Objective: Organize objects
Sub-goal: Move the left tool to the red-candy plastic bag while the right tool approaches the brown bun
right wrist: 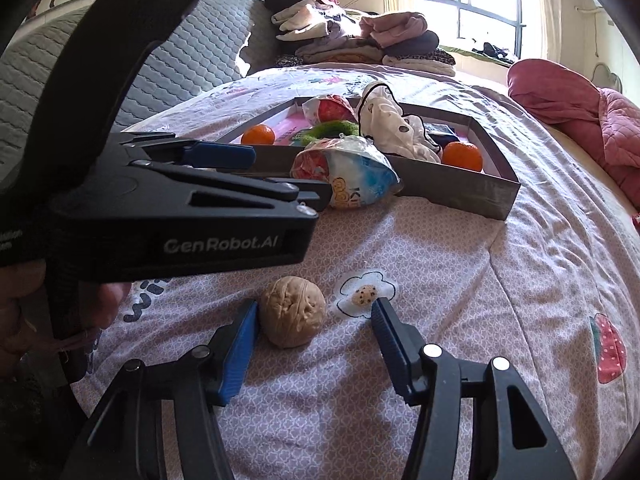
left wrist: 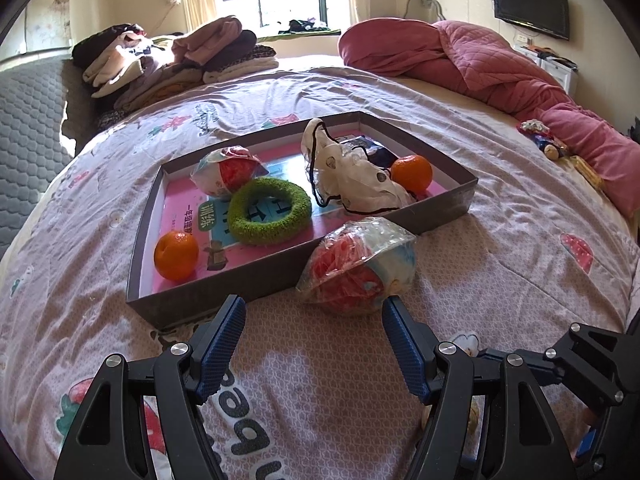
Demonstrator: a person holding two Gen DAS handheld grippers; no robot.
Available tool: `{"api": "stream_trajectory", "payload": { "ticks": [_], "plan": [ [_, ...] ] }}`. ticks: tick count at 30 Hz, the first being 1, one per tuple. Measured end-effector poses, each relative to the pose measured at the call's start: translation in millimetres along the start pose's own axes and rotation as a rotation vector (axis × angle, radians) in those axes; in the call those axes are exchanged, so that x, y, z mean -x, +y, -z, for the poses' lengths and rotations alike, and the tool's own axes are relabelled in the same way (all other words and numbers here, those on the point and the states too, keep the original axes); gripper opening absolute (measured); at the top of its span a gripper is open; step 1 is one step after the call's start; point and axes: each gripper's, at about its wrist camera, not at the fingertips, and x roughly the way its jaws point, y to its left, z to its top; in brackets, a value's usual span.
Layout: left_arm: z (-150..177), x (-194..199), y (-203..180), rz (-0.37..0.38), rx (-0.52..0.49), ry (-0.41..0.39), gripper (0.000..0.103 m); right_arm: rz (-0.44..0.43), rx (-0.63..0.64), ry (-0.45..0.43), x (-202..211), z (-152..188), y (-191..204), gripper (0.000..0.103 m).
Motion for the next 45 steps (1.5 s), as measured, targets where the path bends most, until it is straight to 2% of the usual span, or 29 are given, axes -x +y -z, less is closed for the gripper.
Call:
{"api": "stream_trajectory", "payload": {
  "ticks": [2, 17, 25, 31, 39, 45],
  "plan": [
    [-0.7, -3.7, 0.6, 0.026, 0.009, 0.011, 0.072, 0.000, -0.002, 0.001, -0.1, 0.1, -0.2, 0.057],
    [-6.9, -18.2, -20.4, 0.066, -0.059, 0.025, 0.074, -0.004, -0.007, 0.002, -1.1, -0.9, -0.5, 0.057],
    [-9.1, -24.5, -22.9, 0.085, -0.061, 0.039, 0.074, -0.007, -0.005, 0.000, -2.0, -0.9, -1.8, 0.040],
    [-9.8, -28.3, -23.2, 0.091, -0.060, 0.048, 0.074, -0.017, -0.016, -0.001, -1.4, -1.4, -5.2, 0.034],
    [-10.7, -32.5, -24.3, 0.106, -0.053, 0.055, 0.074, -0.021, -0.024, 0.000, -0.9, -1.5, -10.0, 0.034],
    [-10.9, -34.9, -26.7, 0.111, -0.056, 0.056, 0.074, 0.013, -0.033, 0.001, -0.3, -3.6, -19.1, 0.034]
  ]
}}
